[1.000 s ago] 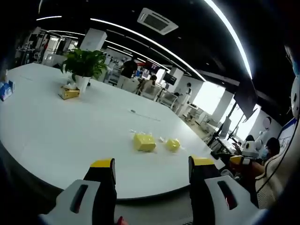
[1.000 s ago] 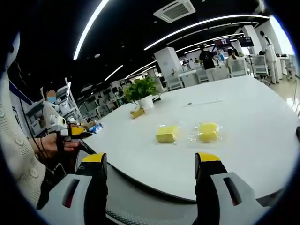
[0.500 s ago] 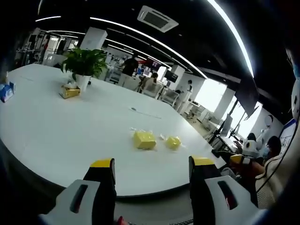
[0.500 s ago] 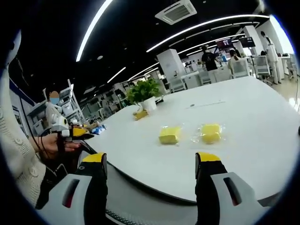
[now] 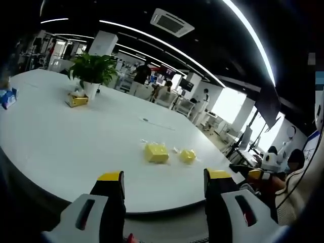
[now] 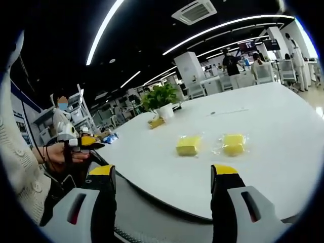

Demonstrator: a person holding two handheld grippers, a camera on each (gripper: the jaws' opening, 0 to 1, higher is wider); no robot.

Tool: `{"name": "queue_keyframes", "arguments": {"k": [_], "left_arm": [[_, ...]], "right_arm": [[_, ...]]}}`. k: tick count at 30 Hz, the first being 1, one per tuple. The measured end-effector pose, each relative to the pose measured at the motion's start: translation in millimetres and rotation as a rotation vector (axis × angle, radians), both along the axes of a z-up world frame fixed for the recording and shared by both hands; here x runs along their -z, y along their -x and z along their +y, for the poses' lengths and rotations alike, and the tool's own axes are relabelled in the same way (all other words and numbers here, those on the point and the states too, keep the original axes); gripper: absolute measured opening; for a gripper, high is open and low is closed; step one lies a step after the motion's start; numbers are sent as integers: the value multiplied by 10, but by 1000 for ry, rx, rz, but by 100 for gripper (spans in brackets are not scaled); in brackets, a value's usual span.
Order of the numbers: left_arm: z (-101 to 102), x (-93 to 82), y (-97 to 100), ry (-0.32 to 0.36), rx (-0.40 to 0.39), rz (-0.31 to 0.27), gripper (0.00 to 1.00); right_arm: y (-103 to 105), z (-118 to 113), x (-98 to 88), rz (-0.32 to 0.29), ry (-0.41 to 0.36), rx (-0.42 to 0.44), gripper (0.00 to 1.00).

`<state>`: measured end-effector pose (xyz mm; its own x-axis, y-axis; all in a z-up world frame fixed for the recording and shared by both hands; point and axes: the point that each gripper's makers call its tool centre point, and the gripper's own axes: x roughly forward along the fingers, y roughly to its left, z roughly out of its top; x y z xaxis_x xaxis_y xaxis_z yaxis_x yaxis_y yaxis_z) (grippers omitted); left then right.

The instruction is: Compare the silicone blocks by pressing each to a similar depth, holding the contact briefly, and releasing to observe deformation and rebound differences across the visible hardness samples.

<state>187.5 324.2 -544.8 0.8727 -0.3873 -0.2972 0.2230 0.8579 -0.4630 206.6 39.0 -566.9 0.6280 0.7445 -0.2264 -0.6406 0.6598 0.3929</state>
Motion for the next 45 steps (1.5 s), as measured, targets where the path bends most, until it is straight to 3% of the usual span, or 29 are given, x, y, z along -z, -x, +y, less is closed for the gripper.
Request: {"name": "queue_keyframes", "arguments": {"k": [45], "left_arm": [[53,40,-63,32,14,-9,64]], "right_arm": [[-55,-15,25,13,62,3,72]]}}
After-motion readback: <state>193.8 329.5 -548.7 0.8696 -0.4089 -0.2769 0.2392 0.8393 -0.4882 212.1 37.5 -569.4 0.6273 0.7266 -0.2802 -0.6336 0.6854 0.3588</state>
